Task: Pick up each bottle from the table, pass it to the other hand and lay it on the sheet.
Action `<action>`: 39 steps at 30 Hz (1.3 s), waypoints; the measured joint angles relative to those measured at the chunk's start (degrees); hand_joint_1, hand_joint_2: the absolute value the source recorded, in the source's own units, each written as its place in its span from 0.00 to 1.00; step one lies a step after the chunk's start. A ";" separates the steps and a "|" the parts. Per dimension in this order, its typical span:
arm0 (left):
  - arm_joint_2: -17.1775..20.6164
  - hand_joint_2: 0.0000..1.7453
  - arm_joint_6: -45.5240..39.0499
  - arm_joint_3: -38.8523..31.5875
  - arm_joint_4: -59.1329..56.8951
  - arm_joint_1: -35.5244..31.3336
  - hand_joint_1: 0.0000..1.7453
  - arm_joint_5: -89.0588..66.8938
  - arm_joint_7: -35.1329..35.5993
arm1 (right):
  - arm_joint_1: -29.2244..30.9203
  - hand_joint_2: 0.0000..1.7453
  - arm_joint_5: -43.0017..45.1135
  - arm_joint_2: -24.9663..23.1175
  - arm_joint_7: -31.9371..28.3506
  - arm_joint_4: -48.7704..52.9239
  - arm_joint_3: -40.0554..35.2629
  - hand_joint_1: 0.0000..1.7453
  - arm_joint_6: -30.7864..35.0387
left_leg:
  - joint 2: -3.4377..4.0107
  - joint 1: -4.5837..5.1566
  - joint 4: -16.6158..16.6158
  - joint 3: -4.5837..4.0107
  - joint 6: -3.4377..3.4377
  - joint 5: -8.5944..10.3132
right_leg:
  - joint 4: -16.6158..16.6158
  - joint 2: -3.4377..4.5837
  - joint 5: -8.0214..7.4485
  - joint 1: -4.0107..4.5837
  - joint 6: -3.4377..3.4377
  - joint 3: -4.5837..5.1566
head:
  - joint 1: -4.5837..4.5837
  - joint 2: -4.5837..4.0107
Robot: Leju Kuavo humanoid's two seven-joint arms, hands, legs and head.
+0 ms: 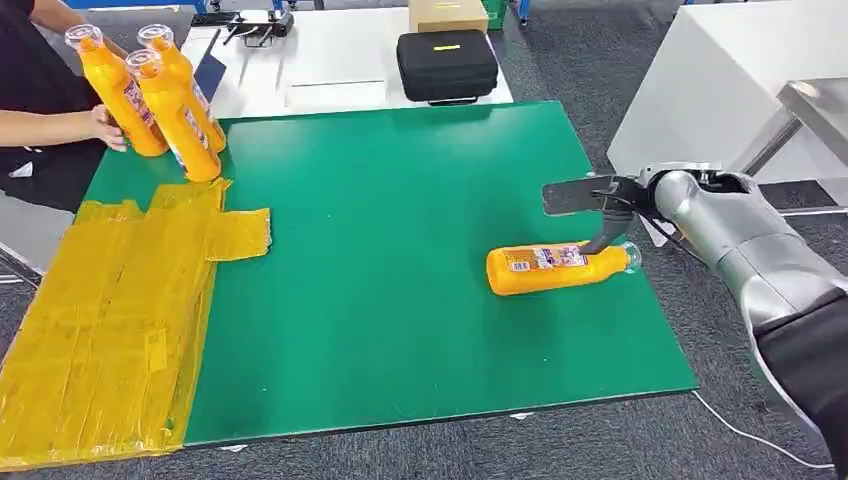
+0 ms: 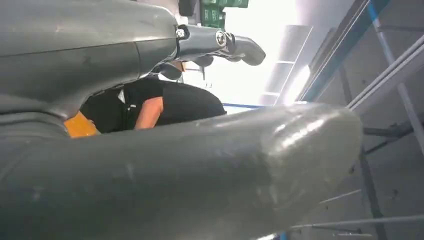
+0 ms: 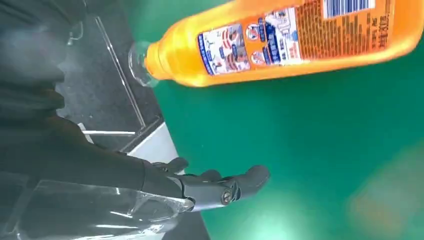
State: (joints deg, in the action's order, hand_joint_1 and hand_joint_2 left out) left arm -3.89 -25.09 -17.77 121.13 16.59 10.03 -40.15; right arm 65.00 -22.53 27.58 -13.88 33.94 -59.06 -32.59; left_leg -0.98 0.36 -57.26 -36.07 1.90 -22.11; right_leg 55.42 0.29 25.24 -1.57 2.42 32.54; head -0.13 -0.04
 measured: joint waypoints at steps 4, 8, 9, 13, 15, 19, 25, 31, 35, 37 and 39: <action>-0.79 0.00 0.00 0.00 0.35 0.71 0.00 -0.98 0.00 | 0.24 1.00 0.52 -1.14 -0.07 -2.78 -2.64 0.00 0.04 | -0.02 0.00 0.00 0.00 0.00 0.00 | 0.00 -0.02 0.00 0.00 0.00 0.00 | 0.04 0.00; -1.16 0.00 -0.04 0.04 0.35 1.02 0.00 -1.31 0.00 | 0.00 1.00 0.98 -1.90 -0.61 -5.36 -4.59 0.00 0.42 | -0.02 0.00 0.00 0.00 0.00 0.00 | 0.00 -0.02 0.00 -0.01 0.00 0.01 | 0.00 0.00; -1.22 0.00 -0.11 0.04 0.35 1.04 0.00 -1.49 0.00 | -0.12 1.00 1.03 -2.05 -0.74 -5.92 -5.02 0.00 0.63 | -0.02 0.00 0.00 0.00 0.00 0.00 | 0.00 -0.02 0.00 0.00 0.00 0.00 | 0.02 0.00; -1.40 0.00 -0.44 0.09 0.35 1.09 0.00 -1.62 0.00 | -0.30 1.00 1.14 -2.38 -1.01 -7.30 -5.97 0.00 0.79 | -0.02 0.00 0.00 0.00 0.00 0.00 | 0.00 -0.02 0.00 -0.01 0.00 0.01 | 0.00 0.00; -1.40 0.00 -0.81 0.09 0.35 1.09 0.00 -1.53 0.00 | -0.39 1.00 1.22 -2.58 -1.03 -7.95 -6.62 0.00 1.24 | -0.02 0.00 0.00 0.00 0.00 0.00 | 0.00 -0.02 0.00 -0.01 0.00 0.01 | 0.00 0.00; -1.40 0.00 -1.31 0.11 0.55 1.13 0.00 -1.07 0.00 | -1.11 1.00 0.83 -3.10 -1.03 -9.66 -8.59 0.00 4.27 | -0.02 0.00 0.00 0.00 0.00 0.00 | 0.00 -0.02 0.00 0.00 0.00 0.01 | 0.00 0.00; -1.59 0.00 -1.27 0.11 2.36 1.46 0.00 -1.11 0.00 | -3.00 1.00 0.57 -4.81 0.02 -12.06 -11.06 0.00 8.07 | -0.01 0.00 0.00 0.01 0.00 0.00 | 0.00 -0.01 0.00 0.00 0.00 0.01 | 0.02 0.00; -2.47 0.00 -0.55 0.09 4.13 2.13 0.00 -1.77 0.00 | -3.40 1.00 0.15 -6.69 1.18 -13.90 -12.92 0.00 9.31 | 0.00 -0.01 0.00 0.01 0.00 0.00 | 0.00 0.00 0.00 0.00 0.00 0.01 | 0.00 0.00; -3.67 0.00 -0.74 0.11 5.44 2.48 0.00 -2.60 0.00 | -4.07 1.00 -1.03 -8.46 2.56 -14.88 -14.71 0.00 11.50 | 0.00 -0.01 0.00 0.02 0.00 0.00 | 0.00 -0.01 0.00 0.00 0.00 0.00 | 0.02 0.00; -4.26 0.00 -1.25 0.18 6.16 2.54 0.00 -2.84 0.00 | -4.60 1.00 -1.71 -9.48 3.36 -15.34 -15.73 0.00 12.26 | 0.00 -0.01 0.00 0.02 0.00 0.00 | 0.00 -0.01 0.00 0.00 0.00 0.01 | 0.00 0.00; -4.65 0.00 -1.40 0.24 6.62 2.71 0.00 -2.91 0.00 | -5.11 1.00 -2.01 -10.20 3.67 -15.65 -16.52 0.00 12.39 | -0.01 -0.01 0.00 0.02 0.00 0.00 | 0.00 -0.01 0.00 0.00 0.00 0.01 | 0.02 0.00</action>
State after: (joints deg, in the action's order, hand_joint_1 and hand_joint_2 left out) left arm -8.54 -26.49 -17.53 127.75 19.29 7.13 -40.15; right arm 59.88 -24.55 17.38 -10.21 18.30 -75.58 -20.20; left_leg -0.99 0.35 -57.26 -36.05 1.90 -22.11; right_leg 55.41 0.27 25.24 -1.57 2.42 32.55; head -0.11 -0.04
